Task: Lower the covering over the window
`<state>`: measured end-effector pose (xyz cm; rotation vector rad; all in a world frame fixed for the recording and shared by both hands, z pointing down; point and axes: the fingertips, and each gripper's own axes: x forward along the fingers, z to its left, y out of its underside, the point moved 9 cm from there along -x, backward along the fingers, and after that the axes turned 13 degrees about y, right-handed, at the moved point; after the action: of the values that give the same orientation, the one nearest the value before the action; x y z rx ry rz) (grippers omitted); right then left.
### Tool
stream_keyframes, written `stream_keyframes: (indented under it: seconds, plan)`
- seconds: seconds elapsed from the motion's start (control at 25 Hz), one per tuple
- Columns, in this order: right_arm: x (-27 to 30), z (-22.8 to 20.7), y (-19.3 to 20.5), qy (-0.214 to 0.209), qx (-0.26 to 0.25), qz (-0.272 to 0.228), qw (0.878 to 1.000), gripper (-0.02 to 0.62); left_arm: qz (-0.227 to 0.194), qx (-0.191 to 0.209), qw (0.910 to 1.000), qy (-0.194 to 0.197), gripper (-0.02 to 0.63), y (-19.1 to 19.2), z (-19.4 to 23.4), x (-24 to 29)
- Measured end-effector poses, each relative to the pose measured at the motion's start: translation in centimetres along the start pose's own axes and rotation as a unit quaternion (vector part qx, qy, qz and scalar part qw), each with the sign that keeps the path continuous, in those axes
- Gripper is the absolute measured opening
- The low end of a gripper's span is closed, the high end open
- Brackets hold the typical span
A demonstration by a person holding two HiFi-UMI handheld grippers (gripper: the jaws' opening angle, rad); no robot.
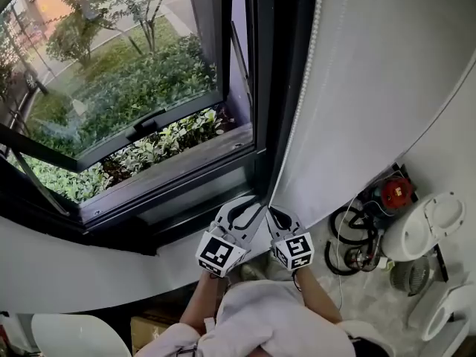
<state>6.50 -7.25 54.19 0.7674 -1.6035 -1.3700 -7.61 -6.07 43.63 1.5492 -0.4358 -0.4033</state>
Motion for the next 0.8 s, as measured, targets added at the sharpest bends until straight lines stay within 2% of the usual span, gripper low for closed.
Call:
stream_keyframes:
  seconds: [0.28,0.4,0.68,0.8]
  plan:
    - [-0.1,0.0,-0.1,0.0,-0.003,-0.001,1.0,-0.005,-0.051,0.054,0.9972,0.012,0.086,-6.9,1.2,2.1]
    - [0.0,0.1,-0.2,-0.001,-0.005,0.0,1.0,-0.005,-0.058,0.068,0.9958,0.018,0.086,-8.8,1.7,3.1]
    - [0.0,0.3,-0.2,-0.003,-0.009,-0.001,1.0,-0.005,-0.062,0.094,0.9934,0.021,0.084,-11.5,2.7,5.0]
    - [0.1,0.3,-0.2,-0.002,-0.012,-0.001,1.0,-0.005,-0.067,0.104,0.9921,0.022,0.023,-11.5,2.6,5.2]
